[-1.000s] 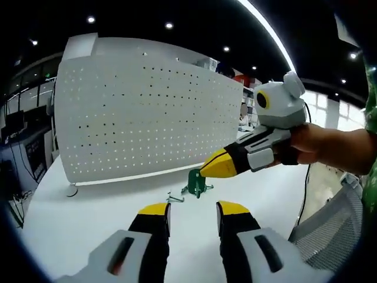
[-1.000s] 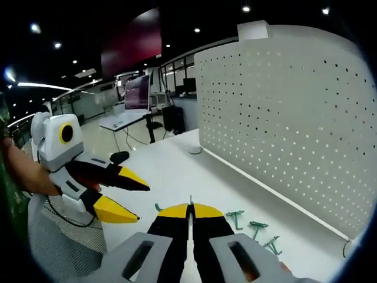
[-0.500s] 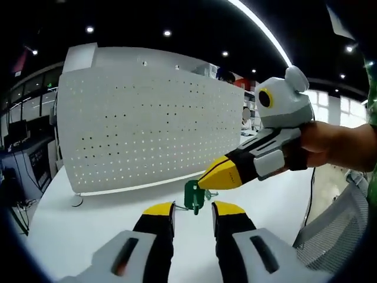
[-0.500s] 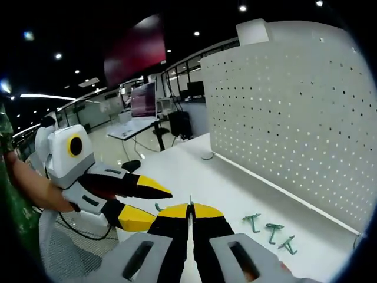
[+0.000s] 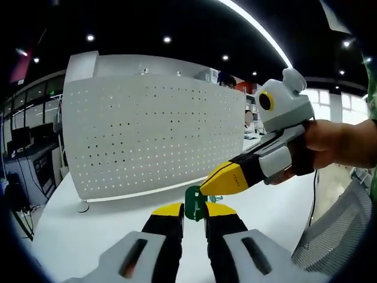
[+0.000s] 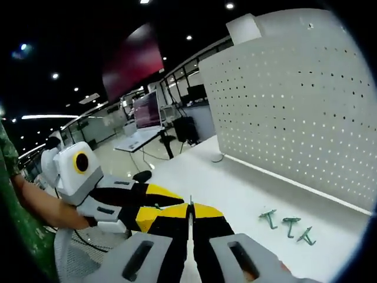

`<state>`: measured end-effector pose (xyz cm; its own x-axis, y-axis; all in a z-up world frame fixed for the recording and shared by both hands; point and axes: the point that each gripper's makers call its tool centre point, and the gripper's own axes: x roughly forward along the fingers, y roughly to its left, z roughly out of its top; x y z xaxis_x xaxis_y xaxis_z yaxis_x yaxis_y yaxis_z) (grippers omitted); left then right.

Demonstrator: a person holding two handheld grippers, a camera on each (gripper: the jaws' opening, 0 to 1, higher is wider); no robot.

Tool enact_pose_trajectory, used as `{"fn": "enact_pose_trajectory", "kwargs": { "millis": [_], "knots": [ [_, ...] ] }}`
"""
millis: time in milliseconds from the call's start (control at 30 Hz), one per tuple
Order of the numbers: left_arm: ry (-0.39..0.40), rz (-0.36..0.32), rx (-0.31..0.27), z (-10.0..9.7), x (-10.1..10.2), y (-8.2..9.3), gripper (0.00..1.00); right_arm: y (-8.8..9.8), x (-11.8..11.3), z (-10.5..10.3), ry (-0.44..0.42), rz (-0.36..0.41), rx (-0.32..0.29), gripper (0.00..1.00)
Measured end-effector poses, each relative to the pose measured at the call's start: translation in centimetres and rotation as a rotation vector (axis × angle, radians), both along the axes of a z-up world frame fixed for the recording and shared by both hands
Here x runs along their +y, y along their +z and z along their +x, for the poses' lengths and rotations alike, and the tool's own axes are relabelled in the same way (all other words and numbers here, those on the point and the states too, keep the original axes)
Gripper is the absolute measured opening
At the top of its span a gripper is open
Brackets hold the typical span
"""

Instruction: Insert the hook assembly into the mounting plate slot until the hook locks in place.

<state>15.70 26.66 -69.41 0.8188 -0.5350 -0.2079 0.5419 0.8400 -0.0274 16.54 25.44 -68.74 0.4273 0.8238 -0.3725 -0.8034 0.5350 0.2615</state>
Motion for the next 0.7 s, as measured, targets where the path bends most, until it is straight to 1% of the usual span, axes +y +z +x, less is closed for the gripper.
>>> {"fn": "enact_pose_trajectory", "kwargs": {
  "millis": [300,700],
  "knots": [
    [-0.011,0.011,-0.018,-0.01,-0.17,0.17,0.06,0.2,0.33,-0.22,-0.001,0.015,0.014,0.0],
    [-0.008,0.013,-0.018,0.26,-0.07,0.08,0.04,0.13,0.65,-0.17,0.002,0.019,0.028,0.0]
  ]
}}
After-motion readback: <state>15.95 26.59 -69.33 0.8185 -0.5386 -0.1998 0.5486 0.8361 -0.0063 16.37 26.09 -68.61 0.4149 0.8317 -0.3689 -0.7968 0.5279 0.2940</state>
